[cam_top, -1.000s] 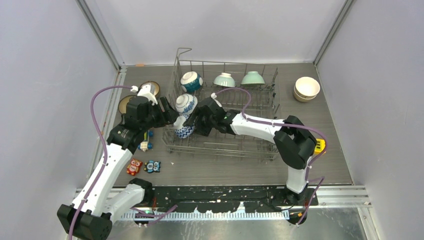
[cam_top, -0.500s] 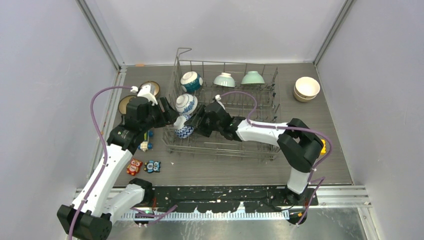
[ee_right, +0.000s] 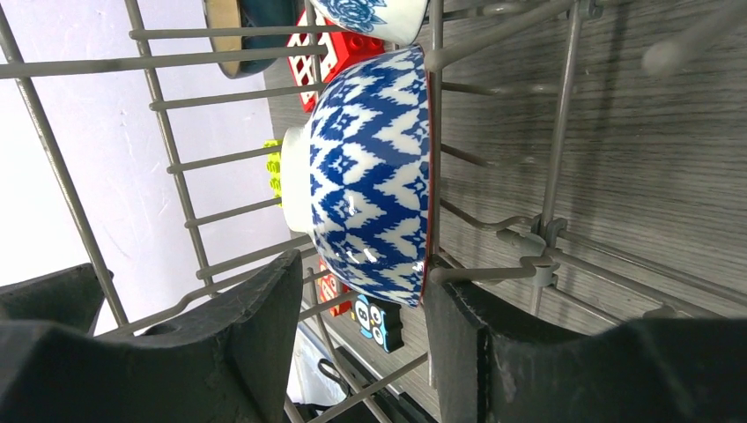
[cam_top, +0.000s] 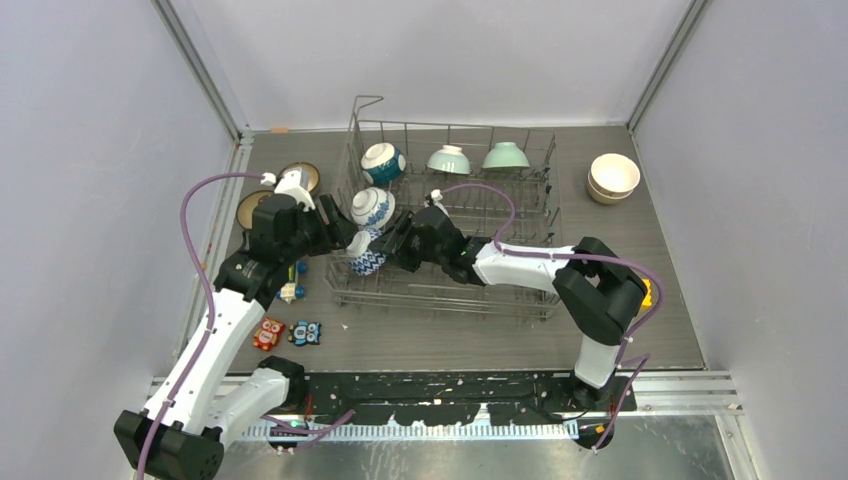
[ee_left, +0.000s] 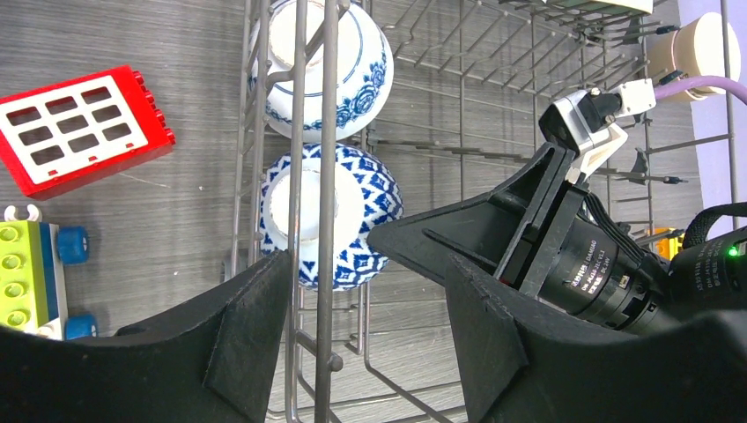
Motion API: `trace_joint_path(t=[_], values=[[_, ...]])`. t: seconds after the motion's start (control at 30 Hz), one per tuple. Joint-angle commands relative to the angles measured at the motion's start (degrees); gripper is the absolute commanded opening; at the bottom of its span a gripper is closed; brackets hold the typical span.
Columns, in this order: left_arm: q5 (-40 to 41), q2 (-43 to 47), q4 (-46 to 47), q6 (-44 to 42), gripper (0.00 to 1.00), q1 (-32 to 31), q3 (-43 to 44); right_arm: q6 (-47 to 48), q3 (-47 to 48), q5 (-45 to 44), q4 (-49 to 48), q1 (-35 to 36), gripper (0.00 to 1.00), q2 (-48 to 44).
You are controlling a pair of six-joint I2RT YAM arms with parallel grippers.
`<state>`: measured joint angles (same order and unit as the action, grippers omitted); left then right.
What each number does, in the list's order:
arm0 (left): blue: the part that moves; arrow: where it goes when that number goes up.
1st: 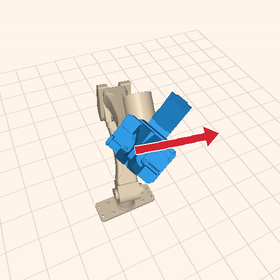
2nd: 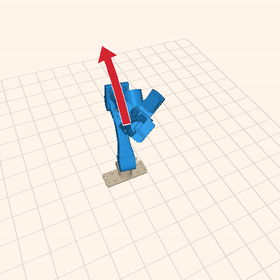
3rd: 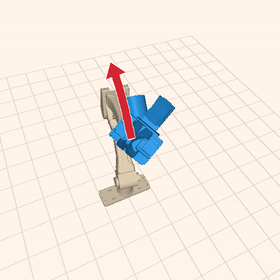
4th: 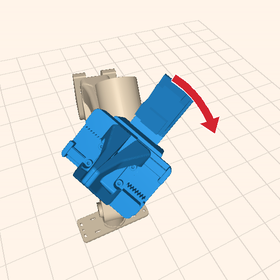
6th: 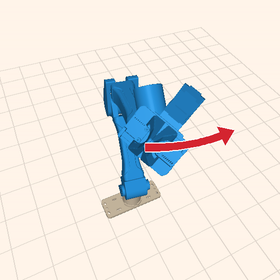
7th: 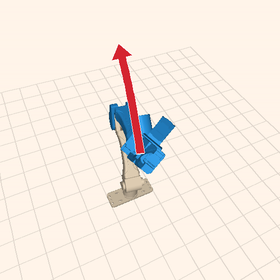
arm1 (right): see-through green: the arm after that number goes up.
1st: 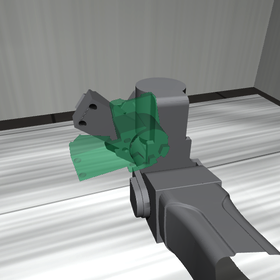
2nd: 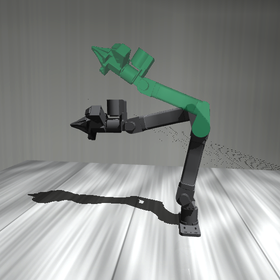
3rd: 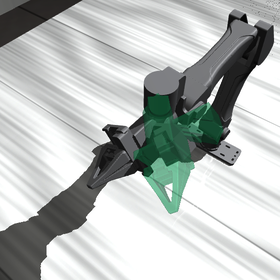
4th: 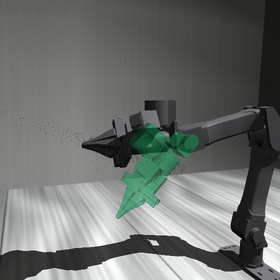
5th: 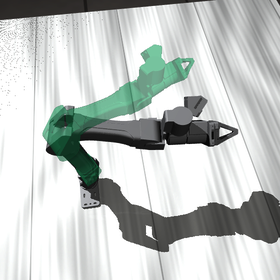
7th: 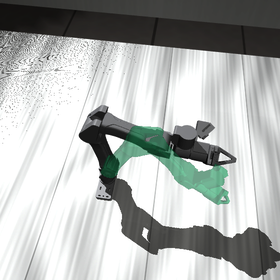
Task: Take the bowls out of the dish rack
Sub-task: Pick up the bowl from the dish rack.
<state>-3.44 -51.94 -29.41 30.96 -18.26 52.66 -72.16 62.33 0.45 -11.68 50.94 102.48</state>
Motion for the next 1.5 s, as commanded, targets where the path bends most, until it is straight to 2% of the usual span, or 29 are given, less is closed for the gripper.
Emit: trace_joint_path(t=[0.0, 0.17, 0.5, 0.7, 1.17, 1.47], values=[[-5.86, -0.41, 2.00, 1.65, 0.64, -1.70, -0.90, -0.28, -0.53, -3.21, -6.00, -0.22, 0.56, -2.33], [-5.90, -0.47, 1.99, 1.67, 0.64, -1.78, -0.98, -0.70, -2.95, -3.92, -10.37, -0.39, 0.54, -2.79], [-6.20, -0.86, 2.06, 1.82, 0.64, -1.82, -1.07, -1.09, -4.84, -4.14, -16.29, -0.93, 0.58, -2.48], [-6.17, -1.19, 2.14, 1.91, 0.64, -1.95, -1.07, -2.40, -5.58, -4.49, -19.02, -1.24, 0.54, -1.58], [-5.90, -1.15, 2.14, 1.74, 0.64, -2.13, -1.25, -4.00, -2.95, -3.17, -19.84, -1.38, 0.49, 2.02], [-5.82, -1.11, 2.11, 1.65, 0.64, -2.13, -1.42, -5.51, -1.51, 1.77, -21.47, -1.37, 0.48, 4.08]])
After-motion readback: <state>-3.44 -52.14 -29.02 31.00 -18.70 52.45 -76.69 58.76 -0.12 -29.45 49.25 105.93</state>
